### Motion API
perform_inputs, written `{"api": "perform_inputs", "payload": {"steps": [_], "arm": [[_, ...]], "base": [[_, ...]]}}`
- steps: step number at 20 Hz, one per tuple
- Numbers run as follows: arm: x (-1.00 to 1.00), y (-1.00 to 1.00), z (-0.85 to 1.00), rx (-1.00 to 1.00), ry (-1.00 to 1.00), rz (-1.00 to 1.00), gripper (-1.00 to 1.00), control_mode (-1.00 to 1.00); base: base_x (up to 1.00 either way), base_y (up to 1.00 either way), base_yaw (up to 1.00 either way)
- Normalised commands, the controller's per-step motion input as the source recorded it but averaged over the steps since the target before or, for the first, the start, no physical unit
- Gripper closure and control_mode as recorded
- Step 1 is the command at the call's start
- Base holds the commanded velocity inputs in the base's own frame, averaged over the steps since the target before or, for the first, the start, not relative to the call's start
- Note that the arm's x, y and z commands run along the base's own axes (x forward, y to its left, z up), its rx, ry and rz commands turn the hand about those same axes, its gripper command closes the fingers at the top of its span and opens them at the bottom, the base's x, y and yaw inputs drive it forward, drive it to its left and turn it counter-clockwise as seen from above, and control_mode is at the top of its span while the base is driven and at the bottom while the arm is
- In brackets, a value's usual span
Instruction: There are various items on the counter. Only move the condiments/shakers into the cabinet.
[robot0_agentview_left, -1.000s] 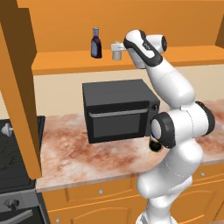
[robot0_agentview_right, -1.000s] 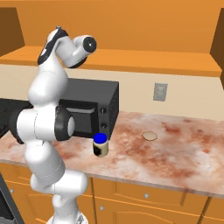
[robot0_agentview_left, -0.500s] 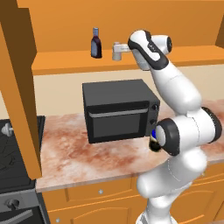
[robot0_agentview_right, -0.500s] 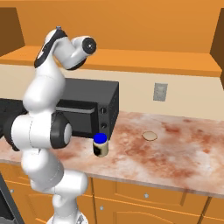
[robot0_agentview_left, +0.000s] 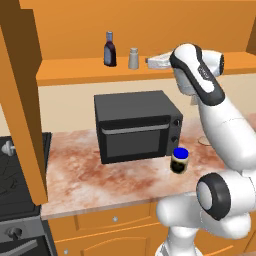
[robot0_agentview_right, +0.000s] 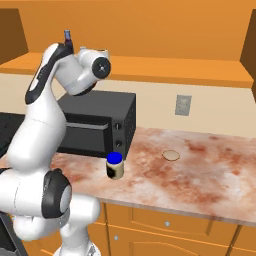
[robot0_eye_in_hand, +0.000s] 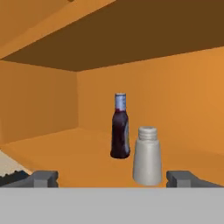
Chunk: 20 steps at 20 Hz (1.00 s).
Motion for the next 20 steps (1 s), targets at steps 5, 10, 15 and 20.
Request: {"api": "perform_inputs", "payload": {"steps": [5, 10, 15, 20], "arm": [[-1.0, -0.54, 0.2, -0.04, -0.06, 0.05, -1.0, -1.0], [-1.0, -0.57, 0.02, -0.08, 0.0, 0.12, -1.0, -1.0], [-0.74, -0.52, -0.05, -0.1, 0.01, 0.16, -1.0, -1.0], [-0.23, -0.38, -0.42, -0.02, 0.05, 0.13, -1.0, -1.0]], "base": [[0.0, 0.0, 0.0], [0.0, 0.0, 0.0], [0.0, 0.0, 0.0], [0.0, 0.0, 0.0]]}}
